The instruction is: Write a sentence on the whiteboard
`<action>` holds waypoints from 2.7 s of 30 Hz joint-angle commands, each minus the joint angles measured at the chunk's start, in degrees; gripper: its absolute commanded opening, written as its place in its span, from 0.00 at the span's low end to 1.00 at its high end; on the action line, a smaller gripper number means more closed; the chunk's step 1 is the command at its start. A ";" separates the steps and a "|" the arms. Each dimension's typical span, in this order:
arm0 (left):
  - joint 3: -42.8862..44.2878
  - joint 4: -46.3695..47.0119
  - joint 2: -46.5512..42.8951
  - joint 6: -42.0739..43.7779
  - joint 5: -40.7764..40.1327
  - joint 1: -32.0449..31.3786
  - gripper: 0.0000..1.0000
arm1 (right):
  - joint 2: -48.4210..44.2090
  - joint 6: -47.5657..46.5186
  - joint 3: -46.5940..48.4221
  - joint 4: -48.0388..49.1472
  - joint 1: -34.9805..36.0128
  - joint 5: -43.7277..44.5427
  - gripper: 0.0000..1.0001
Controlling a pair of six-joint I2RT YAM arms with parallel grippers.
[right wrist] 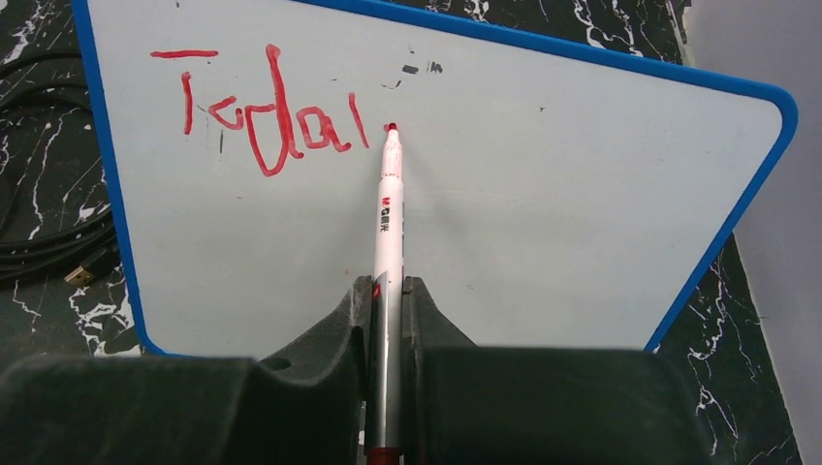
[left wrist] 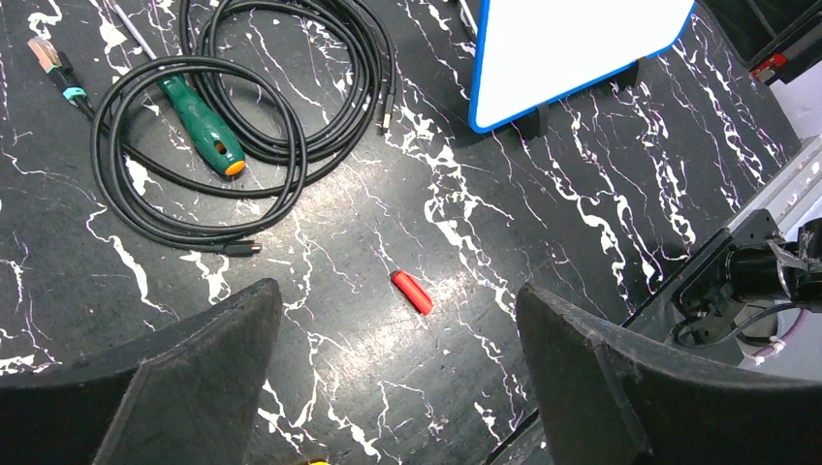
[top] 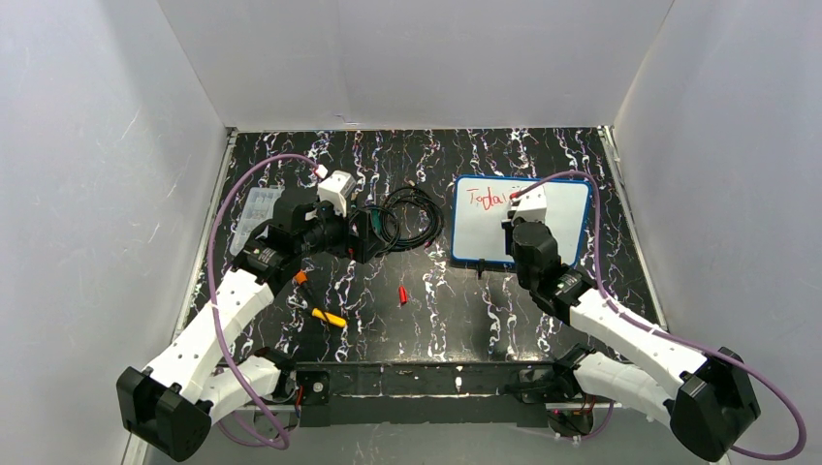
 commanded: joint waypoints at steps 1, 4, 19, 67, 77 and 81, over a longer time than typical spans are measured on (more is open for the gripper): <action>-0.55 0.11 -2.34 0.12 -1.15 0.23 0.89 | 0.33 -1.76 2.71 4.64 -1.13 0.21 0.01; -0.58 0.03 -2.68 0.14 -1.90 0.21 0.89 | 0.30 -1.68 2.59 4.11 -1.21 -0.27 0.01; -0.86 0.38 -3.25 0.00 -2.69 0.21 0.89 | -1.49 4.37 -0.90 -1.67 -0.82 -3.35 0.01; -0.95 0.60 -3.07 0.02 -2.07 0.23 0.89 | -3.17 1.08 3.01 2.10 -9.03 -8.57 0.01; -0.94 0.64 -3.18 -0.08 -1.72 0.22 0.89 | -6.18 3.11 1.13 -1.52 -9.03 -8.49 0.01; -0.96 0.64 -3.24 -0.08 -1.72 0.23 0.89 | -6.78 2.50 1.43 -1.94 -9.03 -12.70 0.01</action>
